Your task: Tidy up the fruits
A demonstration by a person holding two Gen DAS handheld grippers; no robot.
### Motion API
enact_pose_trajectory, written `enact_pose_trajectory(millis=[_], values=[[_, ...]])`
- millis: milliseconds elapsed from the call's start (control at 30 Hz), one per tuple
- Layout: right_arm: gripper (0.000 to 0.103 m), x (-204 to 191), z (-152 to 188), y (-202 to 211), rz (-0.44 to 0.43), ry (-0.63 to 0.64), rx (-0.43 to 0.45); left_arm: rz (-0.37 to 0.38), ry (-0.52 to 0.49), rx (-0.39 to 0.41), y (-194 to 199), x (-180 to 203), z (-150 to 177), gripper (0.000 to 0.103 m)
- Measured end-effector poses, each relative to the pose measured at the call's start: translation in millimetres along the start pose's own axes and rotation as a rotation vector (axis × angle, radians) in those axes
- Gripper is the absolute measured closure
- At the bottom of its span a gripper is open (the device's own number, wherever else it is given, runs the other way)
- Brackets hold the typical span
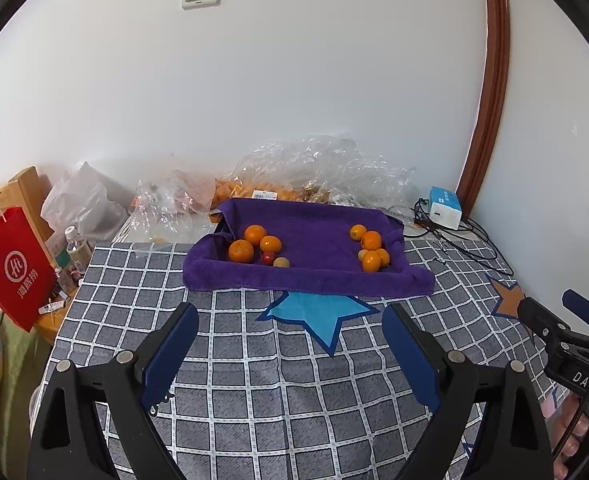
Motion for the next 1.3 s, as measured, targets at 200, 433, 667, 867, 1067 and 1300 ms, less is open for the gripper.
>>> enact_pose_trajectory(millis=[200, 433, 667, 867, 1067, 1300], values=[[0.003, 0.4, 0.9, -0.8, -0.002, -0.003, -0.002, -0.005, 0.003, 0.005, 0.6, -0.1, -0.9, 0.01], [0.003, 2.0, 1.1, -0.2, 0.0, -0.006, -0.002, -0.006, 0.006, 0.01, 2.1, -3.0, -1.8, 0.01], [0.003, 1.4, 0.6, 0.9, 0.003, -0.003, -0.001, -0.015, 0.002, 0.013, 2.7, -5.1, -2.0, 0.01], [0.003, 1.8, 0.8, 0.5, -0.001, -0.006, -0.002, -0.018, -0.002, 0.015, 3.7, -4.6, -1.9, 0.01], [0.003, 2.3, 1.2, 0.7, 0.003, -0.002, -0.001, -0.021, -0.003, 0.015, 3.8, -4.4, -1.8, 0.01], [0.003, 2.9, 2.6, 0.4, 0.003, -0.004, -0.003, -0.019, -0.003, 0.016, 3.7, -4.7, -1.8, 0.01]])
Point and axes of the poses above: each gripper's, at about its wrist camera, not at the fingertips, and y roughly against the way its jaws point, x to its right, z to its underside, the point moved 6 cm from there along -y, roughly the way its jaws point, and after that the axes turned 12 degrees about -x, right-handed, at the moved point
